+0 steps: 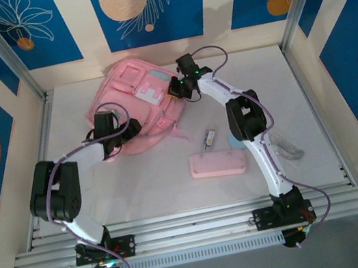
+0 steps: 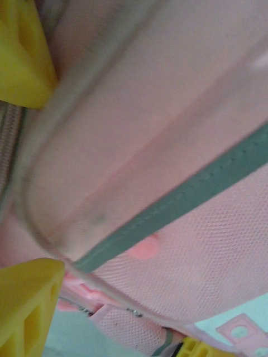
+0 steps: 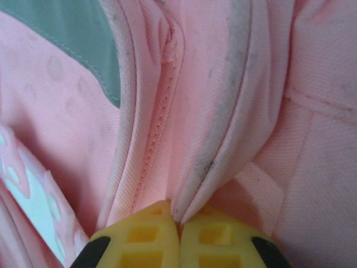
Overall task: Pack the student bag
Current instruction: Rotate the student bag at the top-center of the table.
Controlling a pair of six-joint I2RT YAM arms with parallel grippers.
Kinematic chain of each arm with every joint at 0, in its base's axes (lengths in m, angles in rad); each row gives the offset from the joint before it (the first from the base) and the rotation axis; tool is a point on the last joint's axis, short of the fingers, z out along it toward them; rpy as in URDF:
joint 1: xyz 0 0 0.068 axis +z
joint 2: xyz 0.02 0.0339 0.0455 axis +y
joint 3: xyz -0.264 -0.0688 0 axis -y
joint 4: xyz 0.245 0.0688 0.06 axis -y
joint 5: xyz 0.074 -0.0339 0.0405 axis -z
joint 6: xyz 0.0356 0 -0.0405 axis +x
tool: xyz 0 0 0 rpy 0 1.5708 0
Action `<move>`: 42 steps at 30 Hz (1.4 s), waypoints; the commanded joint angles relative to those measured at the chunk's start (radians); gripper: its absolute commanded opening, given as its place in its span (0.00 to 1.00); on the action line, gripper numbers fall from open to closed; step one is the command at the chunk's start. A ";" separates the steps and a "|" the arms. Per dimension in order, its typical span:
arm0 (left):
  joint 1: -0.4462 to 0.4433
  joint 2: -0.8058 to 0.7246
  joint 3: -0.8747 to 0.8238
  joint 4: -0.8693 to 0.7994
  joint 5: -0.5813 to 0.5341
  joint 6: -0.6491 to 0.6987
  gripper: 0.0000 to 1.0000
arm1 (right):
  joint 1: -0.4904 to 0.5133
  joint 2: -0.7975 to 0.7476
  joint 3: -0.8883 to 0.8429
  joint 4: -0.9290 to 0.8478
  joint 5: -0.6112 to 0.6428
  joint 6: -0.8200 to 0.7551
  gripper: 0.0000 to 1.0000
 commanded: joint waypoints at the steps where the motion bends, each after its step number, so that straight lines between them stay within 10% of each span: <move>1: 0.015 0.110 0.120 -0.011 -0.061 0.149 0.71 | 0.027 -0.130 -0.204 0.090 -0.101 0.097 0.00; 16: -0.048 -0.093 0.218 -0.397 0.023 0.348 0.66 | 0.083 -0.248 -0.468 0.345 -0.164 0.325 0.00; 25: -0.177 -0.099 0.228 -0.359 -0.009 0.282 0.53 | 0.086 -0.254 -0.495 0.391 -0.146 0.359 0.00; 42: -0.210 -0.181 0.338 -0.685 -0.206 0.278 0.70 | -0.034 -0.385 -0.719 0.479 0.041 0.404 0.00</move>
